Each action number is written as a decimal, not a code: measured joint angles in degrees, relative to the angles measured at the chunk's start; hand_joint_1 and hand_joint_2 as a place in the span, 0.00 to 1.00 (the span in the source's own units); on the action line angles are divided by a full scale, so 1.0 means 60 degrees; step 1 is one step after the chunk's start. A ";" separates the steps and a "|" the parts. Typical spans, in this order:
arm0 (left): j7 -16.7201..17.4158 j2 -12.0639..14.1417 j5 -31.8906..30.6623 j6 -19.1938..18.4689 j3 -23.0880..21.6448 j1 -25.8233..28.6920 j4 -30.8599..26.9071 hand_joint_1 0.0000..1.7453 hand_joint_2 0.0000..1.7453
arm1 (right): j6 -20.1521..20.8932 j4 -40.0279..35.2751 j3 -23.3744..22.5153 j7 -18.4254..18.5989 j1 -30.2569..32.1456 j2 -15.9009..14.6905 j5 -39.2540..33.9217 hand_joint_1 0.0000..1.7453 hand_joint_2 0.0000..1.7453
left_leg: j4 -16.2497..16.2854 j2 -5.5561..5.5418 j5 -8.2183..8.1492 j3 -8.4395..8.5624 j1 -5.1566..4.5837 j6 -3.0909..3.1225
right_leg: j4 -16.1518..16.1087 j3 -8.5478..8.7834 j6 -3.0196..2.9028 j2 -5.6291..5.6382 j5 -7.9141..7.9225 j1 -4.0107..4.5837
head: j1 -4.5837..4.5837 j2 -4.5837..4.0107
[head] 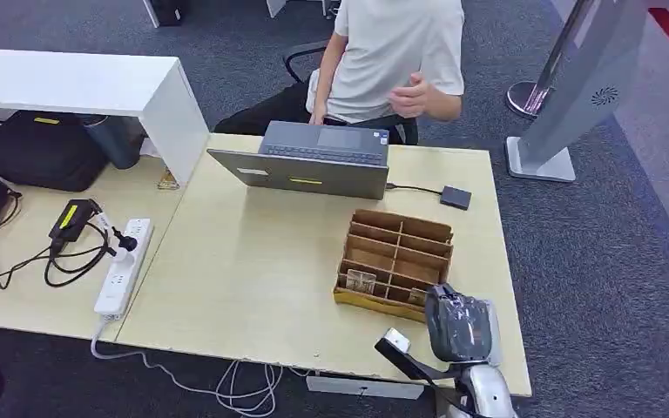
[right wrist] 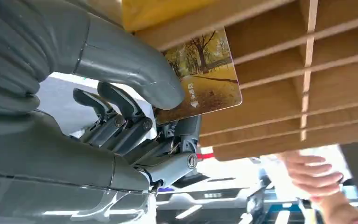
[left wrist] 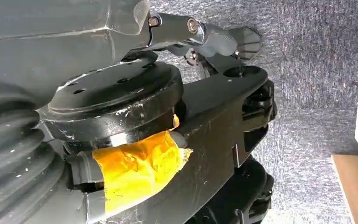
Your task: Pass the card to the sensor for recognition and then transmit it.
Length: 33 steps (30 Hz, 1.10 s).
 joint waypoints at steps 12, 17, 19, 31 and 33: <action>0.0084 0.0018 0.0018 -0.0105 -0.0098 -0.0001 0.0000 0.00 1.00 | 0.0179 -0.0555 0.0332 0.0518 -0.0976 -0.0500 -0.0850 1.00 1.00 | 0.0002 0.0003 0.0003 -0.0001 0.0000 0.0002 | 0.0002 0.0000 -0.0001 0.0000 0.0002 0.0000 | 0.0000 0.0003; 0.0084 0.0022 0.0033 -0.0109 -0.0168 -0.0004 0.0000 0.00 1.00 | 0.0335 -0.0809 0.0601 0.0631 -0.1365 -0.0744 -0.1021 1.00 1.00 | 0.0003 0.0001 0.0005 0.0000 0.0000 0.0003 | 0.0001 0.0000 -0.0002 -0.0002 0.0003 0.0000 | 0.0000 0.0003; 0.0084 0.0022 0.0040 -0.0113 -0.0182 -0.0004 0.0000 0.00 1.00 | 0.0324 -0.0853 0.0703 0.0638 -0.1413 -0.0806 -0.1072 1.00 1.00 | 0.0003 0.0002 0.0005 -0.0001 0.0000 0.0003 | 0.0002 0.0000 -0.0002 -0.0001 0.0003 0.0000 | -0.0004 0.0003; 0.0084 0.0087 0.0066 -0.0299 -0.0339 -0.0011 0.0000 0.00 1.00 | 0.1024 -0.1038 0.1213 0.0780 -0.2742 -0.1057 -0.1923 1.00 1.00 | 0.0004 0.0007 0.0011 -0.0001 0.0000 0.0005 | 0.0007 -0.0001 0.0000 0.0002 0.0008 0.0000 | 0.0000 0.0003; 0.0095 0.0106 -0.0015 -0.0346 -0.0401 -0.0018 0.0000 0.00 1.00 | 0.0903 -0.0827 0.1224 0.1042 -0.3243 -0.1057 -0.1544 1.00 1.00 | 0.0004 0.0006 0.0014 -0.0002 0.0000 0.0000 | 0.0007 -0.0001 0.0002 0.0001 0.0012 0.0000 | 0.0000 0.0000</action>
